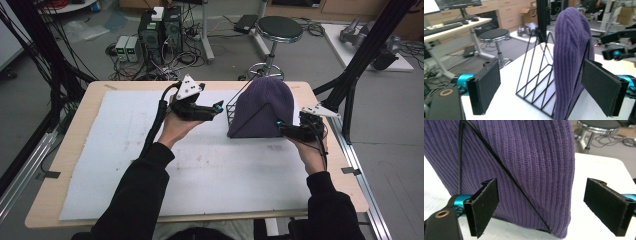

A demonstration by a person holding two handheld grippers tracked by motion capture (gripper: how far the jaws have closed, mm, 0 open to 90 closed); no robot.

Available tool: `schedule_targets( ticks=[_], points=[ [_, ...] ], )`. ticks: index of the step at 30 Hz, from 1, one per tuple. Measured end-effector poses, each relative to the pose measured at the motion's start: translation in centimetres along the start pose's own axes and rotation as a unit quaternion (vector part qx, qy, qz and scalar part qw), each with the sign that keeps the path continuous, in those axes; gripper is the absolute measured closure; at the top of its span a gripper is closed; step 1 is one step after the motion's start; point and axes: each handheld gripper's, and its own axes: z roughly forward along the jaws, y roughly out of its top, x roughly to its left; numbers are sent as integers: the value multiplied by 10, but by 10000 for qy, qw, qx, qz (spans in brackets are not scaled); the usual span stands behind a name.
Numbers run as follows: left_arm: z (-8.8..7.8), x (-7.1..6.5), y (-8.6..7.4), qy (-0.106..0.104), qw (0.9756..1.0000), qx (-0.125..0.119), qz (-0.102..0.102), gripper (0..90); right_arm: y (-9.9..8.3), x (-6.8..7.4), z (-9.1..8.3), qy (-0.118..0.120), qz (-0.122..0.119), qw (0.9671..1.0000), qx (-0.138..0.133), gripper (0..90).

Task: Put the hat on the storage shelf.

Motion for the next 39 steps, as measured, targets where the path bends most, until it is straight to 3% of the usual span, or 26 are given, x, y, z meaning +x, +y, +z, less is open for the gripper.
schedule_targets(
  ticks=[6,16,25,39],
  points=[
    [-23,11,-10,251,9996,-79,-49,167,-13,3,0,-91,109,9999,34,114],
    [-67,27,-29,672,9976,-120,-100,167,-13,15,-11,-236,-126,9995,-185,114],
    [-102,37,-47,952,9952,-145,-174,167,-31,14,-11,-247,-25,9996,-98,114],
    [-146,45,-77,1384,9897,-118,-357,163,-47,5,-25,-450,176,9981,-388,114]
  ],
)
